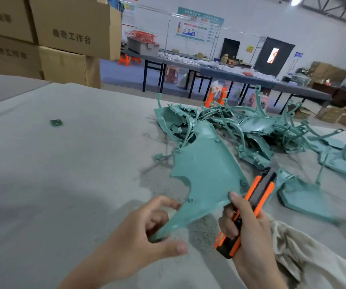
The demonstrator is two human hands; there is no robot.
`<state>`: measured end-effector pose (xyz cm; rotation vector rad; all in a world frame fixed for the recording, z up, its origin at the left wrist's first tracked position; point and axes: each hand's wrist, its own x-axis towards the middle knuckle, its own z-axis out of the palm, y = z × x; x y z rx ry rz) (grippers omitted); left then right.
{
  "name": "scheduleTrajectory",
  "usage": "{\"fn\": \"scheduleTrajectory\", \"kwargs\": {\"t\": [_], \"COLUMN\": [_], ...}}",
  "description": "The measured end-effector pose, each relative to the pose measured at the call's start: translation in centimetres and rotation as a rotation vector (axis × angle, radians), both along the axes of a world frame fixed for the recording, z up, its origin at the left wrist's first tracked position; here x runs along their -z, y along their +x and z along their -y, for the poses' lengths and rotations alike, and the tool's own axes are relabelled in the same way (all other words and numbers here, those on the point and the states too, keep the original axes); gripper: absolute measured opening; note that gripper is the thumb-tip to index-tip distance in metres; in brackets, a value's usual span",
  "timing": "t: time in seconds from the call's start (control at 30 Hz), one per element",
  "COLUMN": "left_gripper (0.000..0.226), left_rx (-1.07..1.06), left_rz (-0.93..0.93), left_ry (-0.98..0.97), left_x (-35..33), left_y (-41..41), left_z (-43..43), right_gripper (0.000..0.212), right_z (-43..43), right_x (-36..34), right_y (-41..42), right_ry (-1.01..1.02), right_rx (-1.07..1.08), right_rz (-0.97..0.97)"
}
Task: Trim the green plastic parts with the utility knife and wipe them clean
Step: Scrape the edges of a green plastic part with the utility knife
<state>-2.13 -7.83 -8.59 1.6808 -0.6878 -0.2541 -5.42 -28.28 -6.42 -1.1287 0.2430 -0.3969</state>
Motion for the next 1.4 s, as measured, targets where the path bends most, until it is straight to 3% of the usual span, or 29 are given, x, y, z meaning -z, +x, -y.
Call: {"fn": "scheduleTrajectory", "kwargs": {"t": [0.17,0.23,0.3,0.37,0.47,0.63,0.7,0.8,0.83,1.0,1.07,1.13,1.2,1.23,1.3,1.4], "left_gripper": [0.016,0.016,0.018,0.028,0.03,0.024,0.025,0.027,0.027,0.027,0.028,0.03,0.032,0.033,0.038,0.041], "left_rx": [-0.476,-0.515,-0.444,-0.365,-0.268,-0.069,0.005,0.077,0.088,0.111,0.11,0.122,0.139,0.137,0.126,0.19], "left_rz": [0.345,0.202,-0.071,-0.295,-0.559,-0.867,-0.872,-0.825,-0.822,-0.84,-0.871,-0.896,-0.917,-0.93,-0.945,-0.961], "left_ry": [-0.009,-0.163,-0.338,-0.363,-0.375,-0.426,-0.359,-0.235,-0.232,-0.277,-0.28,-0.238,-0.215,-0.232,-0.353,-0.767], "left_x": [0.1,0.0,-0.4,-0.5,0.0,0.7,0.6,0.4,0.3,-0.1,-0.2,-0.2,-0.3,-0.3,-0.3,0.0], "left_y": [0.0,0.3,0.8,1.5,2.2,2.3,2.2,2.1,2.1,2.3,2.6,2.8,3.1,3.2,3.4,3.5], "left_z": [0.4,0.2,-0.4,-1.1,-1.6,-2.3,-2.6,-2.7,-2.6,-2.9,-3.6,-4.3,-4.9,-5.1,-5.2,-5.2], "right_gripper": [0.029,0.021,0.016,0.024,0.042,0.033,0.007,0.042,0.045,0.03,0.039,0.046,0.029,0.015,0.017,0.019], "right_z": [0.5,0.5,0.6,0.9,1.5,1.8,2.0,2.2,1.9,2.4,2.8,3.5,3.9,3.8,3.9,3.7], "right_x": [0.0,0.0,-0.1,-0.1,-0.2,0.3,0.6,0.8,0.5,0.2,-0.1,-0.1,-0.1,-0.3,-0.3,-0.3], "right_y": [-0.6,-0.9,-1.0,-1.0,-0.7,-0.1,-0.1,-0.5,-0.5,-0.4,-0.3,-0.4,-0.5,-0.6,-0.6,-0.6], "right_ry": [-0.185,-0.251,-0.318,-0.336,-0.265,-0.251,-0.241,-0.275,-0.244,0.061,0.162,0.075,-0.1,-0.164,-0.264,-0.357], "right_rx": [0.02,0.123,0.278,0.364,0.314,0.171,0.139,0.168,0.166,0.059,0.026,0.044,0.035,0.009,-0.01,0.017], "right_rz": [0.247,0.309,0.337,0.297,0.135,-0.022,-0.016,-0.022,-0.029,0.111,0.126,0.042,-0.001,-0.013,-0.04,-0.045]}}
